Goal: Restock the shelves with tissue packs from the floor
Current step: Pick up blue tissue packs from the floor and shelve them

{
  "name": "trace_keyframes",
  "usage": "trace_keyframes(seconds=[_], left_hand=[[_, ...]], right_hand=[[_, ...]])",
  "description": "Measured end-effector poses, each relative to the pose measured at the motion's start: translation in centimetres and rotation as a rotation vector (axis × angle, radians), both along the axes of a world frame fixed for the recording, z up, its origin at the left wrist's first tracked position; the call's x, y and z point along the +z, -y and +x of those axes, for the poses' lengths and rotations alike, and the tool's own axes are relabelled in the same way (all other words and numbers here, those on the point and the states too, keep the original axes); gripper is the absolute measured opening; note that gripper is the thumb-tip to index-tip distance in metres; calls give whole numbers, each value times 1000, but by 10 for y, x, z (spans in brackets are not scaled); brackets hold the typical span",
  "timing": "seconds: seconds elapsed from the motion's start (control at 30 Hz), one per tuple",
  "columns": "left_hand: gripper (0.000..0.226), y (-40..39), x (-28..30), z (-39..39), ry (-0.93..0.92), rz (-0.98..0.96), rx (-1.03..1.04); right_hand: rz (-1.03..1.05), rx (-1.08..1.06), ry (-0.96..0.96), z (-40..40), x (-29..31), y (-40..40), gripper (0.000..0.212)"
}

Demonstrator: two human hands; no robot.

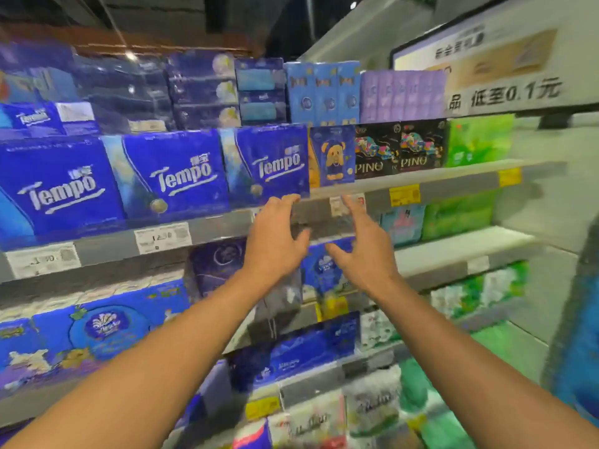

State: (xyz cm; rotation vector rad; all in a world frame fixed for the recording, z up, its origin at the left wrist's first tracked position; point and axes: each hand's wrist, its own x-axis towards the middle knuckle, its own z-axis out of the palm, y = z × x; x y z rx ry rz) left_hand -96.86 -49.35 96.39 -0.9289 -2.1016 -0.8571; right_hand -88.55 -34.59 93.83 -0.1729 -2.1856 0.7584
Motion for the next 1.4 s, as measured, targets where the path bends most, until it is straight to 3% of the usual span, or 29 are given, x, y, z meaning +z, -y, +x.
trace_keyframes(seconds=[0.23, 0.5, 0.77, 0.93, 1.07, 1.23, 1.4], left_hand=[[54, -54, -116, 93, 348, -277, -399], [61, -122, -213, 329, 566, -663, -878], [64, -96, -292, 596, 480, -1030, -1177], [66, -49, -344, 765, 479, -1319, -1265], [71, -9, -367, 888, 452, -1479, -1344], [62, 15, -400, 992, 465, -1591, -1426], [58, 0, -457, 1064, 465, -1687, -1409]], right_hand=[[-168, -372, 295, 169, -140, -7, 81], [-401, -923, 478, 450, -238, 29, 76], [-698, -1274, 404, 700, -306, 115, 81], [-891, -1327, 296, 834, -349, 200, 77], [-1062, -1480, 351, 942, -369, 261, 70], [-1290, -1619, 308, 1038, -414, 307, 79], [-1454, -1712, 249, 1100, -470, 301, 80]])
